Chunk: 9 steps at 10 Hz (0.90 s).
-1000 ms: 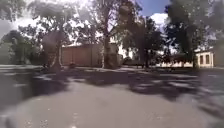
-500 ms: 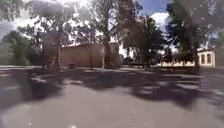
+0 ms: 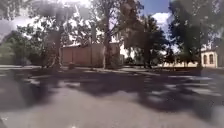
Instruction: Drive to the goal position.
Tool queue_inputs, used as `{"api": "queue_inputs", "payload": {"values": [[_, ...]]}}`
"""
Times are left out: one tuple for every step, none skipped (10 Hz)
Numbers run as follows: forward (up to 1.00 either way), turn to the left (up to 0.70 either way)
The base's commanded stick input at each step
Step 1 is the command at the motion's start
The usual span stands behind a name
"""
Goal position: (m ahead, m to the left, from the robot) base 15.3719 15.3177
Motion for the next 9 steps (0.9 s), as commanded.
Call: {"api": "queue_inputs", "payload": {"values": [[0.85,0.0],[0.85,0.0],[0.85,0.0],[0.85,0.0],[0.85,0.0],[0.85,0.0],[0.85,0.0],[0.85,0.0],[0.85,0.0]]}}
